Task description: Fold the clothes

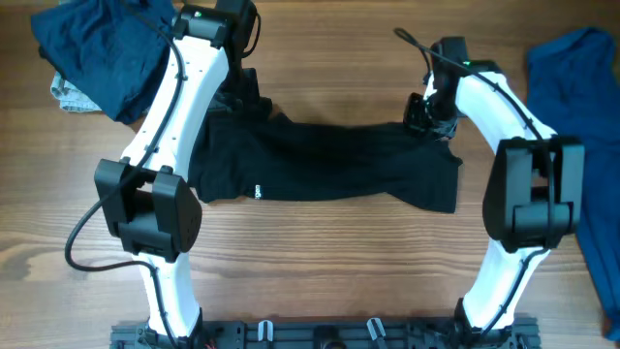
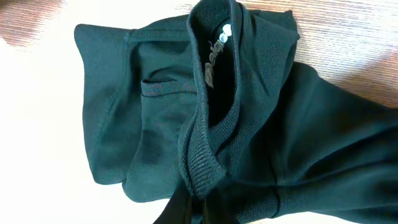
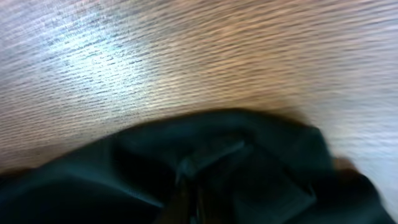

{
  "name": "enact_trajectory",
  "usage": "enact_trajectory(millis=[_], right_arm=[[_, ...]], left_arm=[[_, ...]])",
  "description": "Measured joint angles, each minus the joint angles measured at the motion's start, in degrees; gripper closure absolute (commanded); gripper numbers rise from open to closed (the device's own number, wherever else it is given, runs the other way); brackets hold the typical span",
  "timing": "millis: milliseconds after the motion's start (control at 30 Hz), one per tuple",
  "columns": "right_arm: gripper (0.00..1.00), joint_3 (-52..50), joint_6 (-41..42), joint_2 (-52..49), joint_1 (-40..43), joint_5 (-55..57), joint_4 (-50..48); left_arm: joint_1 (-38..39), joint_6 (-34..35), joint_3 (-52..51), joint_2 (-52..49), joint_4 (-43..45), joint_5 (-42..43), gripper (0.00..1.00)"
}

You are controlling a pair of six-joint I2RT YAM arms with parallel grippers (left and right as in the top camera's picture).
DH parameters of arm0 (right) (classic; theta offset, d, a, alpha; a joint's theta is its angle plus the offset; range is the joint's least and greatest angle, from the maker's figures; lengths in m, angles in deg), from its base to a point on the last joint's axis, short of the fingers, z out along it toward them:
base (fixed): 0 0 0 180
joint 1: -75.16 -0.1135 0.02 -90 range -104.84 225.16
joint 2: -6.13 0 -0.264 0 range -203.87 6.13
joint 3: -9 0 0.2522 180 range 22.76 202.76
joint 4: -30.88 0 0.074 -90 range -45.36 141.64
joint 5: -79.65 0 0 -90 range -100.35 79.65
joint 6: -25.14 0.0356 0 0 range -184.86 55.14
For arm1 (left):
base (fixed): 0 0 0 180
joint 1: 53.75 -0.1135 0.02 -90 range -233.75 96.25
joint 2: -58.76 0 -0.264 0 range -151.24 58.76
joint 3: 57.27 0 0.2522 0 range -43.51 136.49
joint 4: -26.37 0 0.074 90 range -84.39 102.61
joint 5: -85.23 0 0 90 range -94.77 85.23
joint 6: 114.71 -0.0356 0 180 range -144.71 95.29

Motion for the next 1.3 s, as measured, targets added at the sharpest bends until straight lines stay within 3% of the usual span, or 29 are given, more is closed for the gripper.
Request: enact_trajectory(millis=[267, 567, 1300], right_arm=[[0.96, 0.17, 0.22, 1.79, 0.11, 0.20, 2.67], [0.96, 0.44, 0.66, 10.54, 1.09, 3.61, 9.51], [0.96, 0.44, 7.67, 10.58, 1.27, 15.87, 25.53]], left_arm=[[0.00, 0.20, 0.00, 0.00, -0.02, 0.00, 0.96], [1.57, 0.22, 0.00, 1.38, -3.37, 0.00, 0.96], [1.57, 0.24, 0.00, 1.51, -12.15, 0.02, 0.96]])
